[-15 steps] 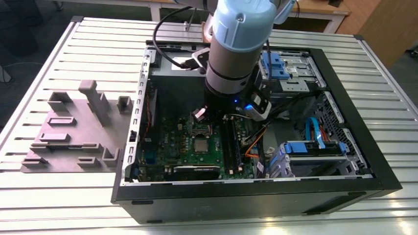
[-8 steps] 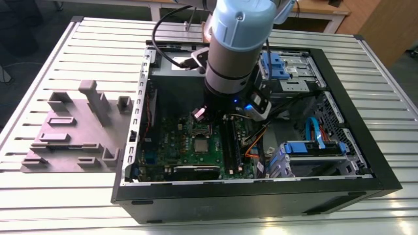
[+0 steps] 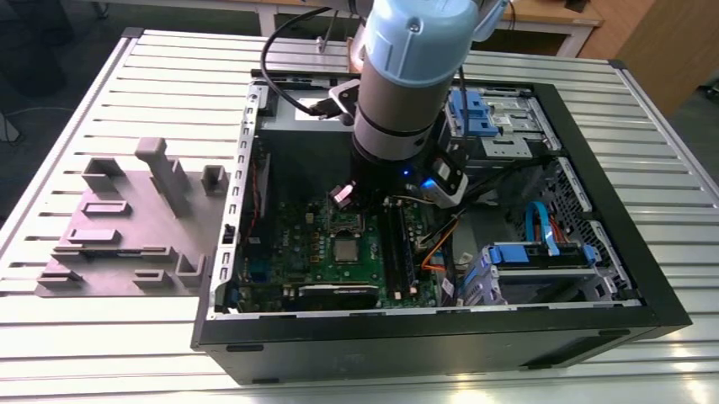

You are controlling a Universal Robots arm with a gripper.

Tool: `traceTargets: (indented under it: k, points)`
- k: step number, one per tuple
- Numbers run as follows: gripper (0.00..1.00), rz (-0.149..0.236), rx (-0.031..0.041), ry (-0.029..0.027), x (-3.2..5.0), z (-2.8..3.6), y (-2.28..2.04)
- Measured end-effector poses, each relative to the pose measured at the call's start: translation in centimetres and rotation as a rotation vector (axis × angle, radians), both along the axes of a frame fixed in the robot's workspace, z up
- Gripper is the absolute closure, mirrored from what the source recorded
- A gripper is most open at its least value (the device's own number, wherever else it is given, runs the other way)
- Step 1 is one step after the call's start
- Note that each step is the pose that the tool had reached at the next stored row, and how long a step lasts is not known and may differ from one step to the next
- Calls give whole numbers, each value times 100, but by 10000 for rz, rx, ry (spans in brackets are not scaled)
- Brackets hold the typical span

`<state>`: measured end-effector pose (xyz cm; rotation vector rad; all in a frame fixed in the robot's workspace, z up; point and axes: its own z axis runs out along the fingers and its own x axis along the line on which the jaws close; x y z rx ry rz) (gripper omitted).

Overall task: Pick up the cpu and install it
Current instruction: 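Close the cpu cover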

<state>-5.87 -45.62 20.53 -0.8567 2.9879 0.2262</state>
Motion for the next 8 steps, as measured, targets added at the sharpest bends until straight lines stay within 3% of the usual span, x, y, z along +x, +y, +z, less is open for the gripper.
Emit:
traceTargets:
  k: [8]
  points:
    - [90, 1, 57, 3, 0, 4, -14]
